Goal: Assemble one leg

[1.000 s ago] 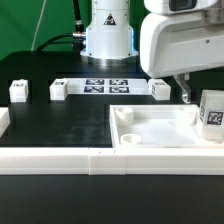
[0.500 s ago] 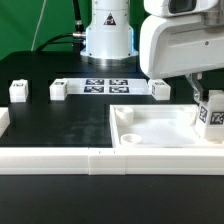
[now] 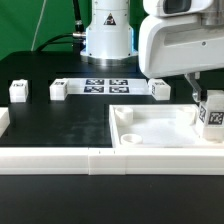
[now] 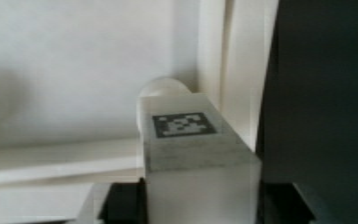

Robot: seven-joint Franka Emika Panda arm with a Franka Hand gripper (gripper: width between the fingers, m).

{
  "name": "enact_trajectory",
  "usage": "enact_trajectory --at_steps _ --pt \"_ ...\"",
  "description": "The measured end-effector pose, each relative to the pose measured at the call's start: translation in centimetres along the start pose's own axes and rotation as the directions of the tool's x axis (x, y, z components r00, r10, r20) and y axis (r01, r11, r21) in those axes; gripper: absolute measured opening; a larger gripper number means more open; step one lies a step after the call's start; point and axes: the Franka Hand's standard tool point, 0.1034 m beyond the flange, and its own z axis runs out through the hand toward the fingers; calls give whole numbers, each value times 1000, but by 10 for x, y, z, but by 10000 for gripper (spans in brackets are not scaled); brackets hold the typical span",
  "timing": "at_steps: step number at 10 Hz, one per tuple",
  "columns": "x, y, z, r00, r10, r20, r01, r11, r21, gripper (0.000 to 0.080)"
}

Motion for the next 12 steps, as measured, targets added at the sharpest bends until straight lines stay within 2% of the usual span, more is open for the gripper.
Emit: enact_trajectory --at_steps 2,4,5,7,11,12 --pt "1 0 0 973 229 -26 -229 973 9 294" --pt "4 1 0 922 386 -33 -385 923 32 294" --pt "6 2 0 847 530 -41 -528 848 49 294" --pt "5 3 0 732 680 -42 -677 733 64 295" --pt "4 0 1 506 862 -17 -859 506 74 295" --pt "4 -1 1 415 910 -4 -907 414 77 295"
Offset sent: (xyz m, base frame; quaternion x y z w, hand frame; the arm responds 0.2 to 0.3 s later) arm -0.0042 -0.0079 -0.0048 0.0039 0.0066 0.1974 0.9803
